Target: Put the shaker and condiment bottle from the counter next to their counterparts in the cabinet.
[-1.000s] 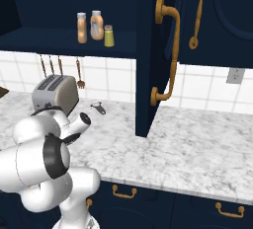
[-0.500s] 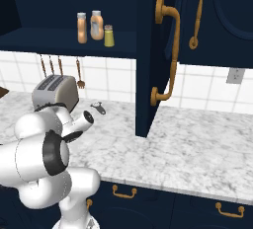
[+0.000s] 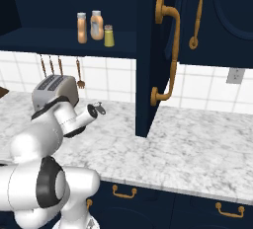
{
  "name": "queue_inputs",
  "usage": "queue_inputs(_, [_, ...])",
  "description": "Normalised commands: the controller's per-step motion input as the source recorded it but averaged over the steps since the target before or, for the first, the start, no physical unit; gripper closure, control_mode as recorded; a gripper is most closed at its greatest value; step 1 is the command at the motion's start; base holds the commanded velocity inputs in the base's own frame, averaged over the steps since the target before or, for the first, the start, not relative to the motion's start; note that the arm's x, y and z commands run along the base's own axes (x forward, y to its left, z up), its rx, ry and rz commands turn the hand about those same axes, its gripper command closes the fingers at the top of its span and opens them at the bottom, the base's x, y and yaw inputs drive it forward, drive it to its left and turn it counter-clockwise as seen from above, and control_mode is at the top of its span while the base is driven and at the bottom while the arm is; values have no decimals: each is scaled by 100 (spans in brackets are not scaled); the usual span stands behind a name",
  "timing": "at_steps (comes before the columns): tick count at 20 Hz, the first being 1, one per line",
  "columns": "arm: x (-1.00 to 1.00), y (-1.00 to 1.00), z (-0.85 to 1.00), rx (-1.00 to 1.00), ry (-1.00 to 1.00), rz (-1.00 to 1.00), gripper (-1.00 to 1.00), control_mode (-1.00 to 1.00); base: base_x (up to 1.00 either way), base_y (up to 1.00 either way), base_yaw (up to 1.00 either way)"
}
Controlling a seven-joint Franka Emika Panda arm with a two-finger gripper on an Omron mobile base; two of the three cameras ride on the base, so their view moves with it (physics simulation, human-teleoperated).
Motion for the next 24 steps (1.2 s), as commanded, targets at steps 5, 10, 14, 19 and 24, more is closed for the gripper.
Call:
queue_inputs(5, [-3, -14, 43, 2, -3, -22, 100, -100, 0, 0, 0])
queue_inputs(10, [0, -7, 47, 0, -13, -12, 100, -100, 0, 0, 0])
queue_inputs(14, [0, -13, 48, 0, -7, -16, 100, -100, 0, 0, 0])
queue_inputs(19, [0, -19, 46, 0, -4, -18, 100, -100, 0, 0, 0])
queue_inputs(24, [-1, -24, 43, 0, -1, -17, 100, -100, 0, 0, 0])
